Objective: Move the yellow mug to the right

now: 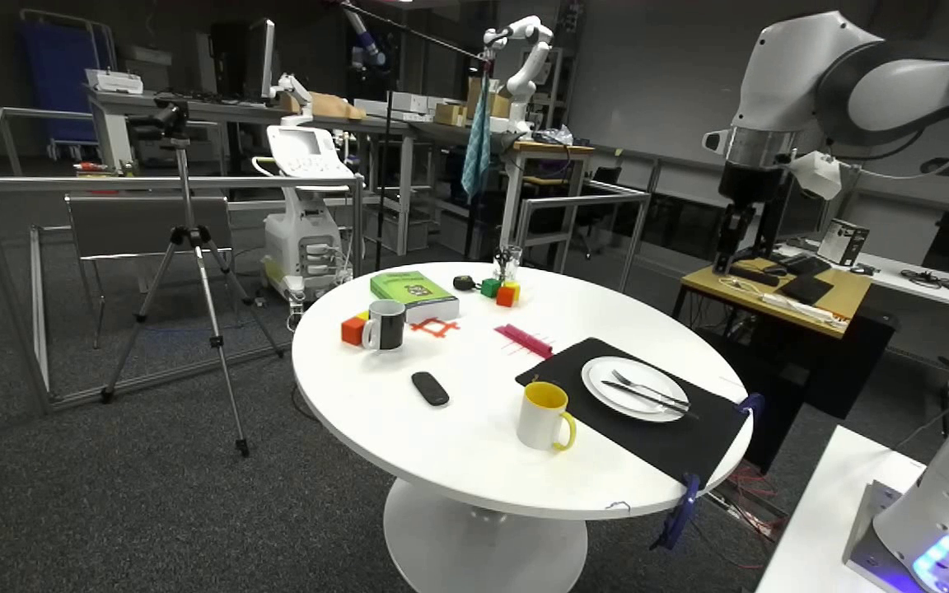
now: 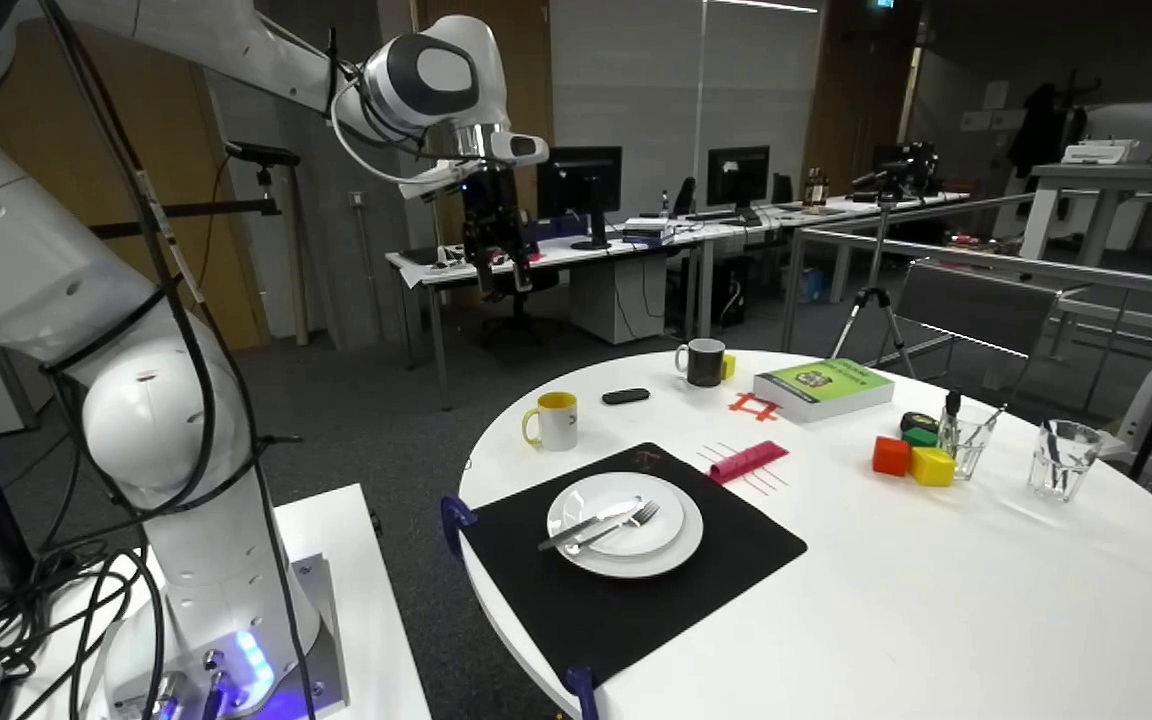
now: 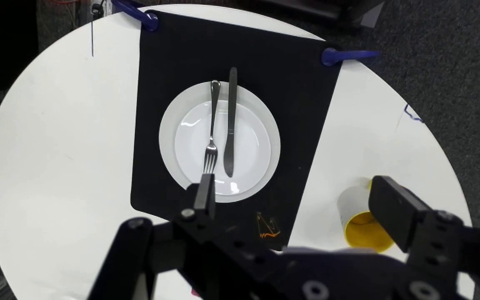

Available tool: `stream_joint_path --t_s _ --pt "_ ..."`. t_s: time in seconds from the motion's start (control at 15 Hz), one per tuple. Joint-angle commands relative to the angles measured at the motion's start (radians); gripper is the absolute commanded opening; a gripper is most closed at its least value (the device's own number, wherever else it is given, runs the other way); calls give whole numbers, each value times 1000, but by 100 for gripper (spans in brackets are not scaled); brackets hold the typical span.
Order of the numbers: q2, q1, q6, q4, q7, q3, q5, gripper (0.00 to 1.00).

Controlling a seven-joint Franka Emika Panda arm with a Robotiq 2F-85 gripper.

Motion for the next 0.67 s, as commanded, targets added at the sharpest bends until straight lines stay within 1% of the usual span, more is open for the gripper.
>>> stream_joint_path --t_s 0.0,0.6 --pt "100 28 -4 79 17 14 -13 100" --pt "262 67 -9 180 54 54 -16 100"
